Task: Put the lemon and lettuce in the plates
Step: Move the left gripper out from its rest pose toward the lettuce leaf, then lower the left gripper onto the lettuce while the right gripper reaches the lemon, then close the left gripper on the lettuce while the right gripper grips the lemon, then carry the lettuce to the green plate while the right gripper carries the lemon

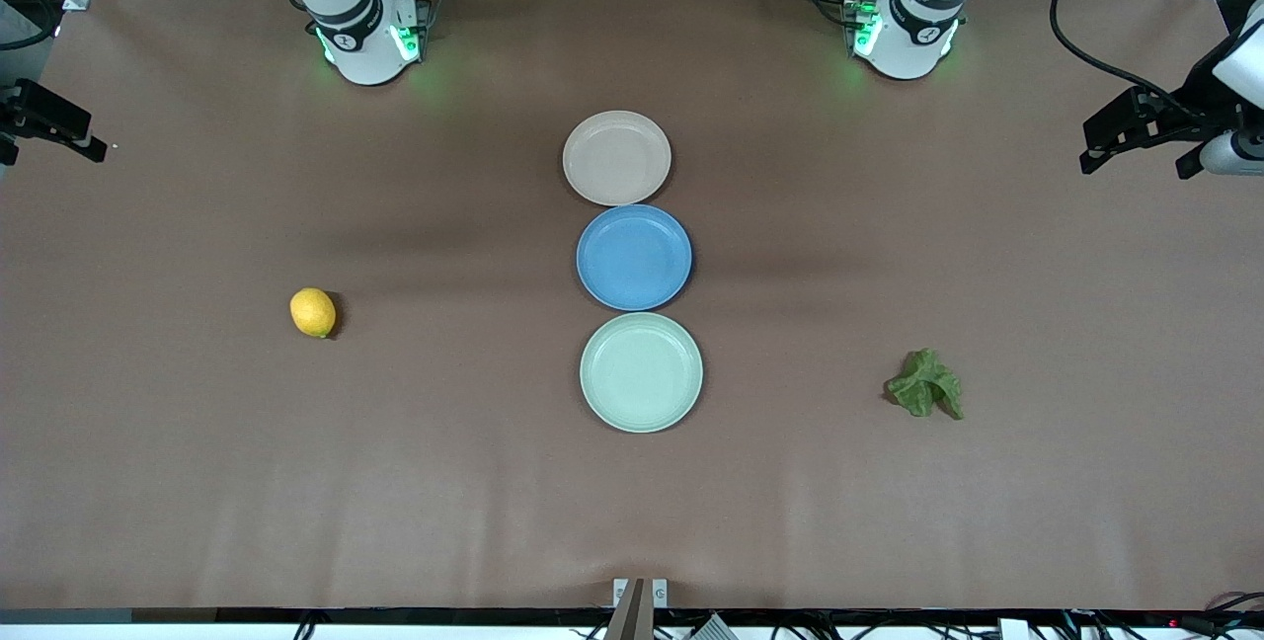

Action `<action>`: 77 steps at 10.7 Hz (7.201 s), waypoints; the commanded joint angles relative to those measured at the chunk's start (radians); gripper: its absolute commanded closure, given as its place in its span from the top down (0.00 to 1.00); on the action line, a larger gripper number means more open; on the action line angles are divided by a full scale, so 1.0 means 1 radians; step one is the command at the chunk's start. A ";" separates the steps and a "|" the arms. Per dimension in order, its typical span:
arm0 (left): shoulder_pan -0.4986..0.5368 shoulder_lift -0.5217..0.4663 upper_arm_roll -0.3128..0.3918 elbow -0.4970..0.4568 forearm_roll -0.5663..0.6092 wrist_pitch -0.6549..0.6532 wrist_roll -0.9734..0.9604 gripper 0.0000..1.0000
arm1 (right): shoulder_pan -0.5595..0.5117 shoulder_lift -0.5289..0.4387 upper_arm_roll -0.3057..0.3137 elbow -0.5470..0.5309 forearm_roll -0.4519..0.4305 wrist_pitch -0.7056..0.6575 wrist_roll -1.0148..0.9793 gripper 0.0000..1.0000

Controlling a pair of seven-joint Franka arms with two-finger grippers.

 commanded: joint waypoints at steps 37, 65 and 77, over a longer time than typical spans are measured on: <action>-0.027 0.704 -0.004 -0.198 0.158 0.916 0.001 1.00 | 0.093 0.500 0.005 -0.607 -0.067 1.108 -0.191 1.00; -0.071 0.704 -0.006 -0.137 0.145 0.913 0.003 0.00 | 0.062 0.489 0.021 -0.557 -0.049 0.981 -0.247 0.00; -0.151 0.702 -0.308 -0.038 0.081 0.919 -0.488 0.00 | 0.090 0.202 0.372 -0.676 0.097 0.695 0.281 0.03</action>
